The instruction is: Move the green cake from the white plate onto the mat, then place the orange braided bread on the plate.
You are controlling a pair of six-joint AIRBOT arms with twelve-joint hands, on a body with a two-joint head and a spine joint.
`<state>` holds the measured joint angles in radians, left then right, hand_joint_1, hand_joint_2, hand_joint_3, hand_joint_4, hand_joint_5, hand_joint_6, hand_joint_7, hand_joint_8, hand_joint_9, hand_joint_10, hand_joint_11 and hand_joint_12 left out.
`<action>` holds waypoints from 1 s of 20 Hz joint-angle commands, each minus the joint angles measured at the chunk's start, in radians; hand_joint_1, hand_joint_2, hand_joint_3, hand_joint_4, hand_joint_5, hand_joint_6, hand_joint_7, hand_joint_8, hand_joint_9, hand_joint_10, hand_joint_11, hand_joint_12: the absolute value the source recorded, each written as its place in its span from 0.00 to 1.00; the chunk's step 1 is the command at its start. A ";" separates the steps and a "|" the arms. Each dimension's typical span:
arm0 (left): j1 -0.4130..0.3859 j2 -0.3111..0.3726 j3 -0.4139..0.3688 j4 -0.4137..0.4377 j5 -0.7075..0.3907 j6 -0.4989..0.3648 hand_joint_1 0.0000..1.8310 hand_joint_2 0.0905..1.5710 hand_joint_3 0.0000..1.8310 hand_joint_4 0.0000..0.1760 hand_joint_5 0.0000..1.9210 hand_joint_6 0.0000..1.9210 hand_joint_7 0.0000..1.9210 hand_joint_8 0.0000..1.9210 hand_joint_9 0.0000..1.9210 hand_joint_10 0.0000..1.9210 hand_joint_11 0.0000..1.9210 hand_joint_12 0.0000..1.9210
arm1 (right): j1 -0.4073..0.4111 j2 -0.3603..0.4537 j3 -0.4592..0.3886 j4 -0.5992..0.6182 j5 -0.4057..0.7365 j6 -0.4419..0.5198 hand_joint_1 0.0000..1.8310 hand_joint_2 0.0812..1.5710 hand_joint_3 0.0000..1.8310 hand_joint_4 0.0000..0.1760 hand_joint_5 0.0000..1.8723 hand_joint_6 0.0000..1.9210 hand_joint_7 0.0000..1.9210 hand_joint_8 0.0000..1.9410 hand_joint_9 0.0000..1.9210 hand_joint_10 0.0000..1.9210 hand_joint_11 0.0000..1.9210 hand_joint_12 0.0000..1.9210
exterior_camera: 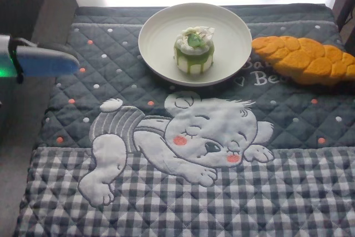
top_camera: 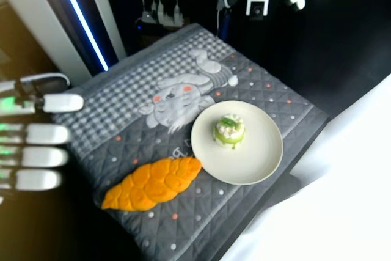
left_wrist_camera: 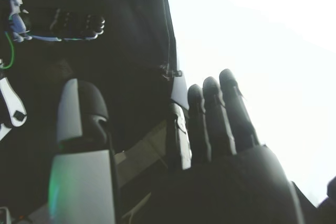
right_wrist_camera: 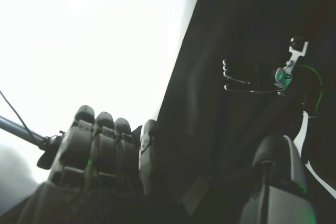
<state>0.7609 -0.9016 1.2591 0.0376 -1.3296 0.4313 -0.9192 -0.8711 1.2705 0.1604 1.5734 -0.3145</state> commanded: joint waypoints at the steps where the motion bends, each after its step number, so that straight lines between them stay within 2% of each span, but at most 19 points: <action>1: -0.021 -0.005 0.012 -0.036 -0.076 -0.003 0.38 0.48 0.00 0.08 0.16 0.00 0.24 0.00 0.28 0.00 0.24 0.03 | 0.008 0.007 0.001 0.040 0.119 -0.006 0.16 0.62 0.00 0.00 0.10 0.00 0.18 0.00 0.19 0.01 0.06 0.41; 2: -0.040 -0.017 0.026 -0.019 -0.052 -0.008 0.39 0.48 0.00 0.12 0.16 0.00 0.25 0.00 0.28 0.00 0.25 0.02 | 0.008 0.006 0.001 0.040 0.119 -0.019 0.16 0.61 0.00 0.00 0.10 0.00 0.19 0.00 0.20 0.01 0.06 0.42; 3: -0.059 -0.025 0.035 -0.004 -0.029 -0.010 0.40 0.48 0.00 0.07 0.17 0.00 0.25 0.00 0.28 0.00 0.25 0.02 | 0.008 0.006 0.002 0.040 0.119 -0.028 0.18 0.60 0.00 0.00 0.10 0.00 0.20 0.00 0.20 0.00 0.04 0.43; 6: -0.144 -0.057 0.069 0.067 0.068 -0.022 0.43 0.48 0.00 0.01 0.16 0.00 0.25 0.00 0.28 0.00 0.23 0.01 | 0.008 0.003 0.002 0.038 0.117 -0.048 0.20 0.60 0.00 0.00 0.09 0.00 0.20 0.00 0.20 0.00 0.03 0.43; 8: -0.205 -0.087 0.099 0.130 0.142 -0.046 0.52 0.52 0.01 0.00 0.15 0.00 0.23 0.00 0.28 0.00 0.23 0.01 | 0.008 -0.001 0.002 0.038 0.114 -0.058 0.19 0.58 0.00 0.01 0.08 0.00 0.21 0.00 0.21 0.00 0.03 0.46; 10: -0.287 -0.137 0.146 0.218 0.224 -0.101 0.51 0.53 0.01 0.00 0.15 0.00 0.23 0.00 0.28 0.00 0.23 0.01 | 0.008 -0.003 0.001 0.035 0.112 -0.061 0.21 0.55 0.00 0.20 0.08 0.00 0.20 0.00 0.20 0.00 0.01 0.45; 11: -0.307 -0.156 0.162 0.241 0.252 -0.118 0.42 0.52 0.00 0.00 0.13 0.00 0.22 0.00 0.26 0.00 0.22 0.00 | 0.008 -0.004 0.001 0.035 0.111 -0.061 0.23 0.52 0.00 0.24 0.10 0.00 0.20 0.00 0.20 0.00 0.01 0.47; 12: -0.325 -0.171 0.173 0.256 0.281 -0.122 0.40 0.51 0.00 0.00 0.13 0.00 0.22 0.00 0.25 0.00 0.22 0.00 | 0.008 -0.006 0.001 0.033 0.110 -0.061 0.24 0.50 0.00 0.28 0.10 0.00 0.21 0.00 0.20 0.00 0.01 0.48; 14: -0.357 -0.190 0.186 0.284 0.330 -0.122 0.41 0.49 0.00 0.14 0.15 0.01 0.23 0.00 0.27 0.01 0.24 0.01 | 0.009 -0.008 -0.003 0.030 0.108 -0.061 0.22 0.48 0.00 0.30 0.10 0.00 0.21 0.00 0.20 0.00 0.02 0.49; 15: -0.382 -0.207 0.200 0.309 0.369 -0.123 0.44 0.47 0.00 0.16 0.16 0.00 0.24 0.00 0.29 0.01 0.25 0.01 | 0.009 -0.009 -0.006 0.026 0.108 -0.061 0.23 0.48 0.00 0.29 0.10 0.00 0.20 0.00 0.20 0.00 0.00 0.50; 16: -0.399 -0.220 0.210 0.327 0.403 -0.126 0.43 0.47 0.00 0.07 0.17 0.00 0.25 0.00 0.29 0.01 0.26 0.01 | 0.009 -0.012 -0.007 0.022 0.108 -0.061 0.23 0.49 0.00 0.29 0.10 0.00 0.20 0.00 0.20 0.00 0.00 0.50; 18: -0.425 -0.251 0.239 0.358 0.460 -0.149 0.42 0.51 0.01 0.09 0.19 0.01 0.25 0.00 0.30 0.01 0.26 0.02 | 0.009 -0.018 -0.008 0.016 0.108 -0.061 0.23 0.50 0.00 0.38 0.11 0.00 0.20 0.00 0.19 0.00 0.00 0.48; 19: -0.435 -0.269 0.257 0.378 0.479 -0.167 0.41 0.52 0.00 0.02 0.19 0.00 0.25 0.00 0.31 0.00 0.28 0.03 | 0.009 -0.020 -0.008 0.015 0.108 -0.061 0.21 0.52 0.01 0.22 0.09 0.00 0.18 0.00 0.18 0.00 0.00 0.47; 20: -0.445 -0.288 0.274 0.399 0.495 -0.186 0.42 0.52 0.00 0.00 0.20 0.00 0.25 0.00 0.31 0.00 0.29 0.04 | 0.009 -0.020 -0.008 0.013 0.108 -0.061 0.20 0.53 0.01 0.18 0.09 0.00 0.18 0.00 0.18 0.00 0.00 0.46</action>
<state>0.3260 -1.2030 1.5425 0.4812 -0.7372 0.2459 -0.9188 -0.9028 1.2602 0.1329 1.5650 -0.3790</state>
